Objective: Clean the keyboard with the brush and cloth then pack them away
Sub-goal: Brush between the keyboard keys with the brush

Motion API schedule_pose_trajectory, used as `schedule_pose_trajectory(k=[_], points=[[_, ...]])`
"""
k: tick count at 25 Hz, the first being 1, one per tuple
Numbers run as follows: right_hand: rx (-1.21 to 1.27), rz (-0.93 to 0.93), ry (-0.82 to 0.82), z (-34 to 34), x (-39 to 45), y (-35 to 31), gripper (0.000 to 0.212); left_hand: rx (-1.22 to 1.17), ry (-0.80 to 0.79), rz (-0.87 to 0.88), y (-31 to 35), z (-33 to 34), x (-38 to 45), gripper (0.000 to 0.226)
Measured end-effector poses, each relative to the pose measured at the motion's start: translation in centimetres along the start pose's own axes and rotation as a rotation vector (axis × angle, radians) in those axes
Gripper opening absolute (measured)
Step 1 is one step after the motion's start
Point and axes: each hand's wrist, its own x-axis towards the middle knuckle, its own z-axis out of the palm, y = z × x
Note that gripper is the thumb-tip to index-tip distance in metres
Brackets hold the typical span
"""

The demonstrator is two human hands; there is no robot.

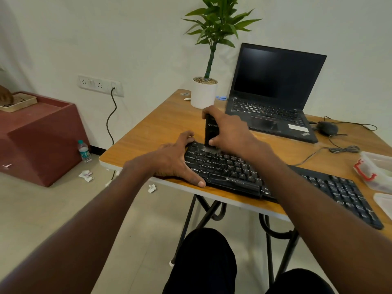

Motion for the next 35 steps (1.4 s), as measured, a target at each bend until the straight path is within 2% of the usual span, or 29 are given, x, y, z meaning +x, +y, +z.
schedule_pose_trajectory(k=[2,5,8,10,14,17,19,22,29,32,35], points=[[-0.036,0.002,0.003,-0.5,0.7,-0.3,0.066,0.002,-0.005,-0.001,0.0,-0.1,0.0,0.156],[0.126,-0.106,0.0,0.2,-0.2,-1.4,0.065,-0.001,0.003,0.002,-0.2,0.0,0.1,0.153],[-0.013,-0.054,-0.008,0.1,0.0,-0.9,0.063,0.008,-0.004,0.001,-0.1,-0.1,0.0,0.153],[-0.052,-0.064,0.057,-0.1,0.3,-1.3,0.064,-0.002,-0.002,0.004,-0.1,-0.2,-0.1,0.152],[0.179,-0.127,0.059,1.1,-0.9,-2.2,0.065,-0.005,0.019,-0.003,0.1,-0.1,-0.3,0.141],[0.067,-0.061,-0.027,-0.1,-0.3,-1.5,0.063,-0.017,0.011,0.005,0.2,-0.2,-0.4,0.147],[-0.006,-0.061,0.006,-0.6,0.0,-1.6,0.061,-0.018,0.002,0.007,0.2,-0.2,-0.4,0.149],[0.093,-0.107,0.035,0.3,-1.2,-2.1,0.063,-0.015,0.005,0.005,0.1,-0.1,-0.4,0.147],[0.091,-0.106,0.07,-0.1,-2.5,-1.6,0.06,-0.02,-0.002,0.009,-0.2,0.0,-0.1,0.148],[-0.001,-0.074,0.092,0.1,-2.9,-1.4,0.062,-0.018,-0.002,0.011,-0.3,0.0,0.0,0.149],[0.055,-0.064,0.089,-0.2,-3.1,-1.0,0.062,-0.015,-0.005,0.009,-0.3,0.1,0.0,0.148]])
